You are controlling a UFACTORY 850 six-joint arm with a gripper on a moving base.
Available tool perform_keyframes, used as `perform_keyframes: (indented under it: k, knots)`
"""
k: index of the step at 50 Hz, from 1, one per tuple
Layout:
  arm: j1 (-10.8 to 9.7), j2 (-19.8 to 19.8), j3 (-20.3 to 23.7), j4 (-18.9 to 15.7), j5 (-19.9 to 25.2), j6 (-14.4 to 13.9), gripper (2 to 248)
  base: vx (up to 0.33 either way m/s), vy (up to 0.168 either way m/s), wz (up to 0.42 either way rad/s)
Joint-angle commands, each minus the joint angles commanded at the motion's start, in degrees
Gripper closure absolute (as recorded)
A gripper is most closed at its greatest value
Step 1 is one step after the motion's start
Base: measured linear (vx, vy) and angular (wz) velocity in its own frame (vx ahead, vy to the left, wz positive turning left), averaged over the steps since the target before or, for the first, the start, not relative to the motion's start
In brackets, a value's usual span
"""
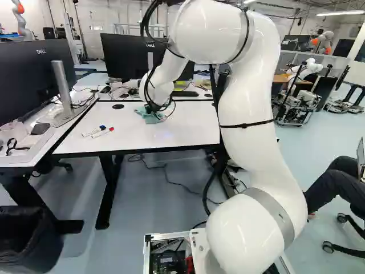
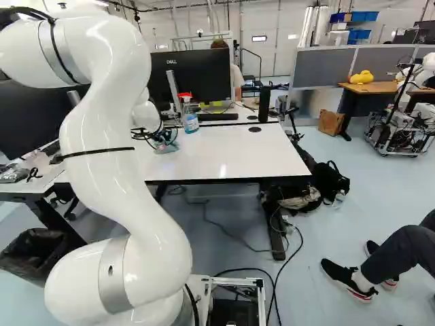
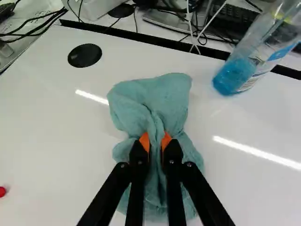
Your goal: Clean the table with the green towel
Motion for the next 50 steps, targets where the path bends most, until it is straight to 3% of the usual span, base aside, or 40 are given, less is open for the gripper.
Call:
perform_keyframes:
  k: [18, 50]
  knots:
    - [0.5, -3.7, -5.1, 0.0, 0.0, 0.0, 202, 0.000, 0.000, 0.000]
    - [5.0, -5.9, -8.0, 0.0, 0.0, 0.0, 202, 0.000, 0.000, 0.000]
